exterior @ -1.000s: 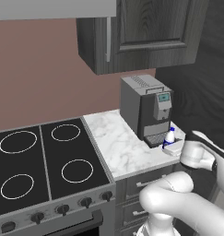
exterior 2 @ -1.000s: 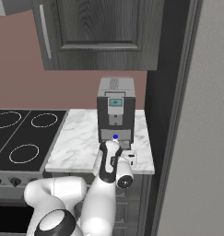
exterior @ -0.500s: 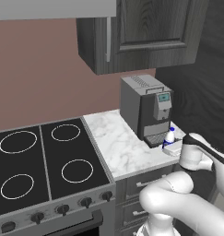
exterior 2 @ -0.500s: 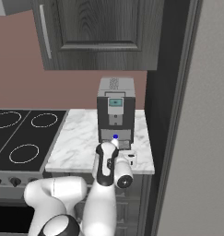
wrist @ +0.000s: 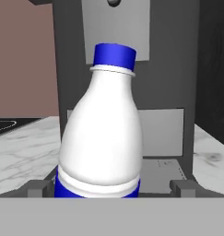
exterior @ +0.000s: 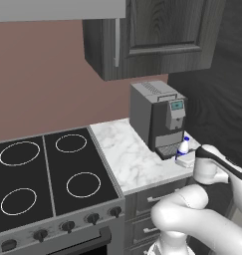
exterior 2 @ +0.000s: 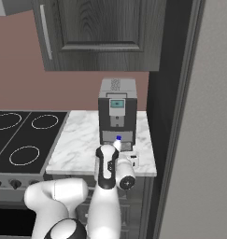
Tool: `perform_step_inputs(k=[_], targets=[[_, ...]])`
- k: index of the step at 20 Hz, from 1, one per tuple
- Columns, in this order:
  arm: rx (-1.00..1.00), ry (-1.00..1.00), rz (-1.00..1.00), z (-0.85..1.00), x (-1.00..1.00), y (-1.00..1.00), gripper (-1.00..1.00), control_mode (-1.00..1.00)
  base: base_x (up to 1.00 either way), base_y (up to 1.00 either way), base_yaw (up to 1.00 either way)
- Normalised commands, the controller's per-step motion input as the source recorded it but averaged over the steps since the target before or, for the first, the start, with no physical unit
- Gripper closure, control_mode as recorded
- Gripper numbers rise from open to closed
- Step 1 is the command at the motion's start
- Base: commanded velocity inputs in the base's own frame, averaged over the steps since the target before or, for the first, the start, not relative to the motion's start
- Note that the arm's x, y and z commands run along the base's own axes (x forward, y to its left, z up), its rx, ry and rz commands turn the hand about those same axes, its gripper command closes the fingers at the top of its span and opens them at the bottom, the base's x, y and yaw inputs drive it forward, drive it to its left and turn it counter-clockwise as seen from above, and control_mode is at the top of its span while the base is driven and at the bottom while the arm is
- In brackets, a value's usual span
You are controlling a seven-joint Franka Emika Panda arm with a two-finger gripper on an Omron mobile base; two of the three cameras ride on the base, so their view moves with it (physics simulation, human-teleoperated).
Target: Take the bottled waters from the counter and place them in the freezer to freeze. Close the freezer door after placing the bottles.
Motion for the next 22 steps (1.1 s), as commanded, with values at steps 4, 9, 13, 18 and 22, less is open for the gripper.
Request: perform_step_inputs(k=[4, 9, 13, 18, 22], targets=[[0.00, 0.00, 0.00, 0.00, 0.00, 0.00, -1.00, -1.00, 0.00, 0.00, 0.00], [0.00, 0.00, 0.00, 0.00, 0.00, 0.00, -1.00, -1.00, 0.00, 0.00, 0.00], [0.00, 0.00, 0.00, 0.00, 0.00, 0.00, 1.00, -1.00, 0.00, 0.00, 0.00], [0.00, 0.00, 0.00, 0.00, 0.00, 0.00, 1.00, -1.00, 0.00, 0.00, 0.00], [-0.02, 0.00, 0.00, 0.01, -0.01, 0.00, 1.00, -1.00, 0.00, 0.00, 0.00]])
